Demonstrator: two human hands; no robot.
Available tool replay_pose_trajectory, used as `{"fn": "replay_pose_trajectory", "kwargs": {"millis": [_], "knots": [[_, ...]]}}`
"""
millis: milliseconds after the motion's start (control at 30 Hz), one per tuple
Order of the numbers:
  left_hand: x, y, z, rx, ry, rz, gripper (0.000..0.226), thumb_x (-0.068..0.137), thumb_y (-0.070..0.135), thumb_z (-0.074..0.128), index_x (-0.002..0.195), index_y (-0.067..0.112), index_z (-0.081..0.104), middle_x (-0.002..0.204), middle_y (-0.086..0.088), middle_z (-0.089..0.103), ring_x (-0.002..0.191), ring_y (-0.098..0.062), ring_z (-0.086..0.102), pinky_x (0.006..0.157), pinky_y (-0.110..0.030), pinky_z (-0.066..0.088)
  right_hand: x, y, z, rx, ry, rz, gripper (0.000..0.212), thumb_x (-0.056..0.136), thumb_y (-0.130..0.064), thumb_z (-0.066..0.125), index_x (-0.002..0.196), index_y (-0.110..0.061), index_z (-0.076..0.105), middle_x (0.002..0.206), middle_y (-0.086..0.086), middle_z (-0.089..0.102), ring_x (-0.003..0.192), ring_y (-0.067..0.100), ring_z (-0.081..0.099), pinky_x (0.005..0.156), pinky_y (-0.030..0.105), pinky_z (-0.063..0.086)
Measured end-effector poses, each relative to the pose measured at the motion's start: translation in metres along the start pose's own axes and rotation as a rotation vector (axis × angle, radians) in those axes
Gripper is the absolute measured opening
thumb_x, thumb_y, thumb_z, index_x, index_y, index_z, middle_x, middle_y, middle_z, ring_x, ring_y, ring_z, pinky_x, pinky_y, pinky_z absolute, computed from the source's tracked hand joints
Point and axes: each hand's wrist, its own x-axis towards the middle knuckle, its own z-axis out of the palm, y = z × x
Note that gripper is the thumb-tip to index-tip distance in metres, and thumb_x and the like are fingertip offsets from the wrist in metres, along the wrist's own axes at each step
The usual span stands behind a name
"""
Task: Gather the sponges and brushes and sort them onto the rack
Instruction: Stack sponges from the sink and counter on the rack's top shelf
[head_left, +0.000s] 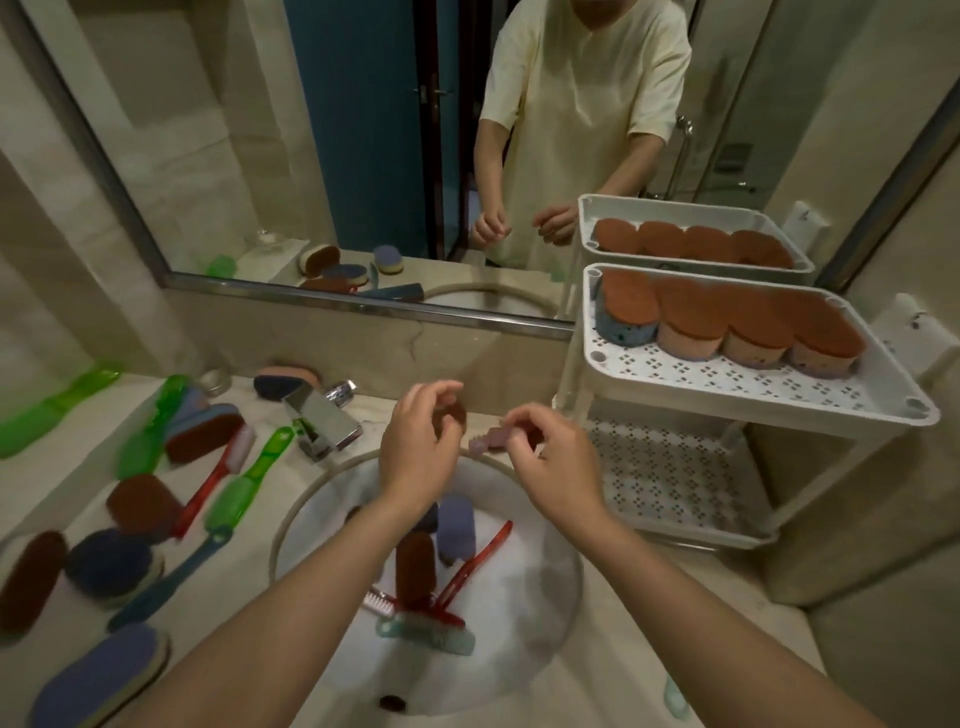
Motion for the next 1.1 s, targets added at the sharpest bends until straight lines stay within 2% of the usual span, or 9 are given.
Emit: {"fn": "replay_pose_trajectory", "kwargs": {"millis": [267,367,500,600,700,800,900,967,1100], "knots": [[0.026,-0.088,0.0,0.082,-0.242,-0.102,0.042,0.085,0.011,0.054,0.124,0.026,0.054,0.119,0.007,0.053,0.109,-0.01,0.053,0.089,-0.026,0.045,0.012,0.024,0.078,-0.051,-0.21,0.289,0.025,0.085,-0.019,0.055,0.107,-0.023,0.068,0.11,-0.008,0.065,0.093,0.008,0.062,0.088,0.034,0.051],[0.038,-0.109,0.005,0.114,-0.312,-0.135,0.044,0.086,0.015,0.055,0.128,0.024,0.051,0.127,0.005,0.051,0.113,-0.011,0.053,0.091,-0.025,0.043,0.014,0.038,0.101,-0.039,-0.205,0.396,0.026,0.085,-0.017,0.055,0.108,-0.021,0.067,0.104,-0.006,0.067,0.089,0.012,0.063,0.084,0.031,0.051],[0.058,-0.13,0.015,0.196,-0.393,-0.148,0.047,0.085,0.018,0.06,0.131,0.019,0.049,0.132,-0.003,0.049,0.117,-0.021,0.051,0.097,-0.037,0.044,0.019,0.056,0.126,-0.032,-0.203,0.492,0.023,0.086,-0.015,0.057,0.106,-0.023,0.065,0.097,-0.01,0.064,0.084,0.01,0.061,0.076,0.025,0.046],[0.073,-0.143,0.026,0.222,-0.435,-0.167,0.05,0.083,0.019,0.062,0.132,0.016,0.049,0.135,-0.007,0.046,0.122,-0.025,0.046,0.101,-0.038,0.04,0.025,0.072,0.142,-0.049,-0.231,0.538,0.02,0.086,-0.017,0.058,0.103,-0.027,0.062,0.093,-0.009,0.063,0.08,0.006,0.059,0.071,0.02,0.043],[0.085,-0.156,0.042,0.241,-0.46,-0.164,0.053,0.084,0.022,0.064,0.133,0.016,0.046,0.14,-0.005,0.04,0.128,-0.025,0.04,0.104,-0.036,0.036,0.026,0.089,0.156,-0.05,-0.261,0.599,0.021,0.088,-0.016,0.058,0.104,-0.029,0.058,0.093,-0.008,0.061,0.085,0.008,0.059,0.076,0.022,0.044],[0.093,-0.168,0.062,0.305,-0.498,-0.179,0.066,0.084,0.027,0.065,0.142,0.014,0.037,0.15,-0.011,0.029,0.139,-0.028,0.026,0.113,-0.038,0.027,0.02,0.107,0.17,-0.03,-0.273,0.669,0.028,0.091,-0.011,0.056,0.118,-0.017,0.058,0.092,-0.005,0.058,0.088,0.012,0.059,0.078,0.015,0.042],[0.095,-0.178,0.077,0.36,-0.521,-0.198,0.077,0.085,0.029,0.065,0.148,0.013,0.024,0.156,-0.014,0.019,0.145,-0.031,0.012,0.118,-0.043,0.015,0.011,0.124,0.184,-0.047,-0.329,0.786,0.038,0.091,-0.01,0.057,0.128,-0.014,0.051,0.105,0.003,0.062,0.098,0.019,0.06,0.087,0.028,0.048],[0.094,-0.186,0.084,0.38,-0.508,-0.186,0.078,0.084,0.029,0.065,0.148,0.013,0.023,0.154,-0.012,0.024,0.145,-0.03,0.014,0.118,-0.045,0.014,0.008,0.133,0.191,-0.07,-0.364,0.844,0.039,0.091,-0.01,0.057,0.129,-0.015,0.049,0.112,0.003,0.06,0.102,0.021,0.06,0.084,0.03,0.048],[0.088,-0.2,0.091,0.393,-0.426,-0.147,0.076,0.081,0.031,0.067,0.145,0.014,0.03,0.14,-0.008,0.04,0.133,-0.028,0.031,0.112,-0.045,0.026,0.006,0.147,0.203,-0.09,-0.418,0.855,0.037,0.091,-0.013,0.059,0.126,-0.005,0.048,0.117,0.009,0.056,0.101,0.021,0.057,0.08,0.027,0.045]]}}
